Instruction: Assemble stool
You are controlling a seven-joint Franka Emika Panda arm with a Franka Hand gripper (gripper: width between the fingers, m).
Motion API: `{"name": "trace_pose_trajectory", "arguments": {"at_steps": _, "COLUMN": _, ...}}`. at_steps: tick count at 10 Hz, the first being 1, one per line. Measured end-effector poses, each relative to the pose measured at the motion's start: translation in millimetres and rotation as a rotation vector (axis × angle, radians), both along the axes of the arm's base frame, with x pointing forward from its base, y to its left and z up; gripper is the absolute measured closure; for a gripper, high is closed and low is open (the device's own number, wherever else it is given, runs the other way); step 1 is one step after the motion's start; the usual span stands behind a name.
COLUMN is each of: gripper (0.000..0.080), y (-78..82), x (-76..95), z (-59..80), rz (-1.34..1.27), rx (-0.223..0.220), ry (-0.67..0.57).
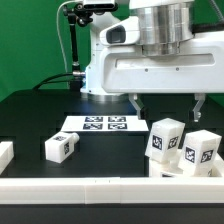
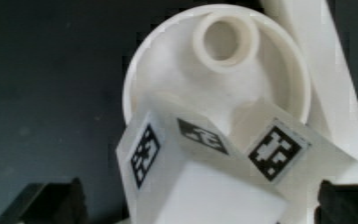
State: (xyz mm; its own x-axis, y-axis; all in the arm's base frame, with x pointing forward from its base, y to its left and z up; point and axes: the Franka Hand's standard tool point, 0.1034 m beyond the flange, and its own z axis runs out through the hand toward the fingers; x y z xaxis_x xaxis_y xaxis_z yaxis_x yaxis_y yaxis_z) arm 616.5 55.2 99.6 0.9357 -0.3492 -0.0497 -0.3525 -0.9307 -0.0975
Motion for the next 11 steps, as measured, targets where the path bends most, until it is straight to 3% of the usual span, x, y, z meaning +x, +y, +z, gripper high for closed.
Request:
{"name": "trace_pose_trajectory", "arguments": {"at_steps": 7, "gripper": 0.0151, "y": 1.1, "x": 5.3, "z": -5.9, "rz": 0.646, "rx": -0.076, "ry": -0.093}}
{"name": "trace_pose_trajectory", "arguments": {"at_steps": 11, "gripper": 0.0151, "y": -8.4, "x": 4.1, "z": -9.1, "rz": 0.813, "rx": -0.101, "ry": -0.084}}
